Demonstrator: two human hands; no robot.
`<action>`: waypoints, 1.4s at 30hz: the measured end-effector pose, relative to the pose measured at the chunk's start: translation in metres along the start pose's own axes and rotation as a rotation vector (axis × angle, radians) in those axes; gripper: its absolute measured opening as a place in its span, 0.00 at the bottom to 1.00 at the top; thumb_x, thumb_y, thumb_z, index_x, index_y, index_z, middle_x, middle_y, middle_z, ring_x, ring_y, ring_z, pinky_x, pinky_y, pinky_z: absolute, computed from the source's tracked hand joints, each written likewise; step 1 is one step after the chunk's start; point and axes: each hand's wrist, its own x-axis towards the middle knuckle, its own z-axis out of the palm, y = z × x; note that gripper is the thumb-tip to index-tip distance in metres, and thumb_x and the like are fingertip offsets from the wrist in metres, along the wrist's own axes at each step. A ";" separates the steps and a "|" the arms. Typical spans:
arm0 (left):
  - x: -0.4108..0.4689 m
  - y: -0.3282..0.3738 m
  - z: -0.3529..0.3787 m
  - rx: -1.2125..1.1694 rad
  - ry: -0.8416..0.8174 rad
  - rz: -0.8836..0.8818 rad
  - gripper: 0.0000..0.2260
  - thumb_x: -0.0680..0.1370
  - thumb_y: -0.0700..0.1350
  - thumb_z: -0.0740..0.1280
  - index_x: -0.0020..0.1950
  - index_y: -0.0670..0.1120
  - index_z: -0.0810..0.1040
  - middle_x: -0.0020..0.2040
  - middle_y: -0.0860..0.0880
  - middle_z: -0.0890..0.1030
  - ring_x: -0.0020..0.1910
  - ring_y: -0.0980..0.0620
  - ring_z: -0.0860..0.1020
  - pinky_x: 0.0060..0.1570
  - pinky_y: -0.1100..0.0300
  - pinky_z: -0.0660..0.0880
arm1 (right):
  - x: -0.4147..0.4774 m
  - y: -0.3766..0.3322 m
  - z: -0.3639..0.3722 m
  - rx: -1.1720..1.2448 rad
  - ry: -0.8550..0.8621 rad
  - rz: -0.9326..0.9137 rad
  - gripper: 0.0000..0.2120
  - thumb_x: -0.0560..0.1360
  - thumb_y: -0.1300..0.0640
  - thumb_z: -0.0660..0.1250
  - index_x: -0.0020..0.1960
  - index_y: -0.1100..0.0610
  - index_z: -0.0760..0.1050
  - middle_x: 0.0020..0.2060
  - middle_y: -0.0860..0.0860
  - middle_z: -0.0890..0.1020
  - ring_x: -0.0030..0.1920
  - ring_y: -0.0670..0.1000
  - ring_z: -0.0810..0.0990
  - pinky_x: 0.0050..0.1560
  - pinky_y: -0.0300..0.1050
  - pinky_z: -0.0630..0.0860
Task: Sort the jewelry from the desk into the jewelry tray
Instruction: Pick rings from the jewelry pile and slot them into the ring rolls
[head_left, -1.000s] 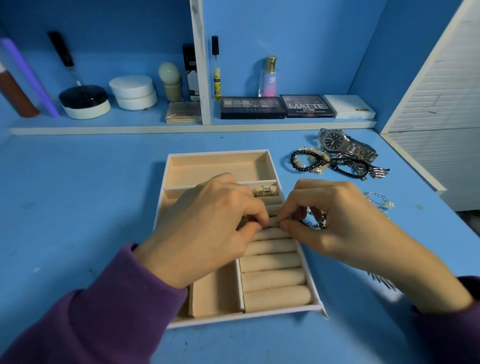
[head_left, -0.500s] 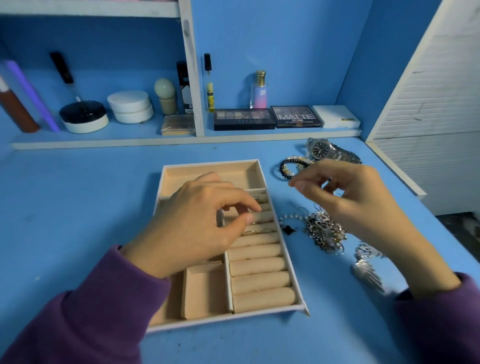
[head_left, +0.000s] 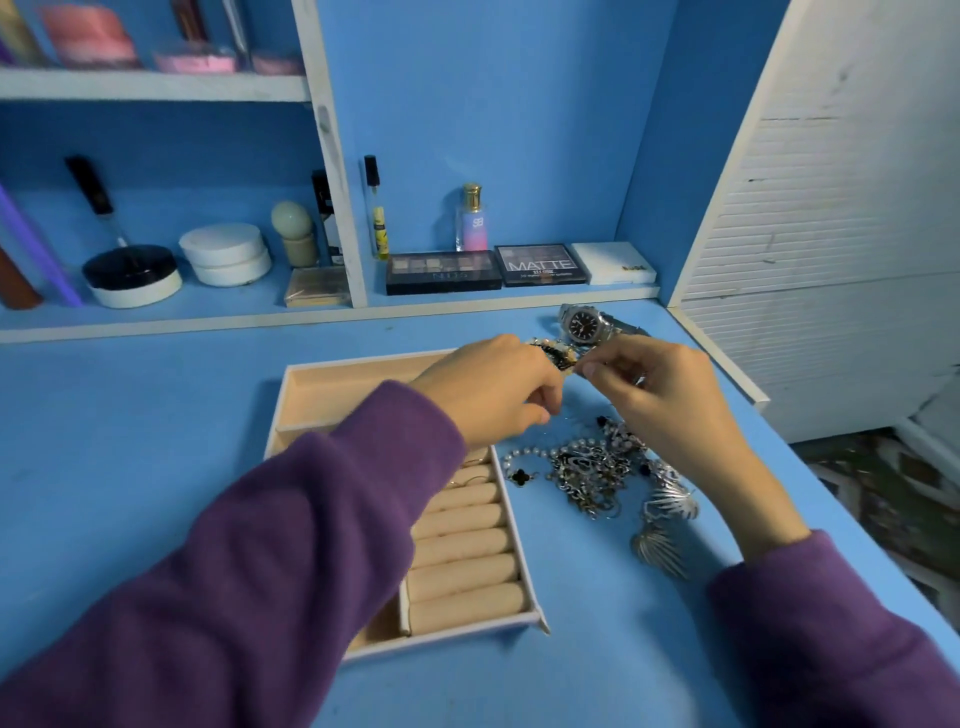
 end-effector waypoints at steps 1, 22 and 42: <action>0.006 0.001 0.002 0.007 -0.020 0.006 0.06 0.74 0.44 0.66 0.49 0.51 0.80 0.46 0.53 0.81 0.51 0.52 0.76 0.52 0.54 0.73 | 0.000 0.001 0.000 -0.006 0.009 0.004 0.05 0.73 0.60 0.67 0.41 0.54 0.81 0.32 0.53 0.81 0.32 0.50 0.74 0.32 0.37 0.67; 0.012 -0.002 0.015 0.109 -0.088 0.018 0.05 0.79 0.37 0.57 0.46 0.44 0.70 0.41 0.51 0.73 0.45 0.52 0.66 0.43 0.56 0.67 | 0.003 0.013 0.012 -0.330 -0.046 -0.018 0.05 0.71 0.53 0.69 0.46 0.53 0.80 0.38 0.47 0.74 0.46 0.51 0.72 0.41 0.44 0.67; -0.025 -0.003 -0.028 -0.153 0.168 -0.061 0.03 0.79 0.44 0.59 0.47 0.47 0.72 0.39 0.58 0.72 0.37 0.60 0.70 0.35 0.67 0.67 | 0.007 0.003 0.012 -0.342 -0.285 0.158 0.05 0.71 0.46 0.68 0.41 0.46 0.75 0.33 0.40 0.76 0.51 0.51 0.71 0.50 0.49 0.57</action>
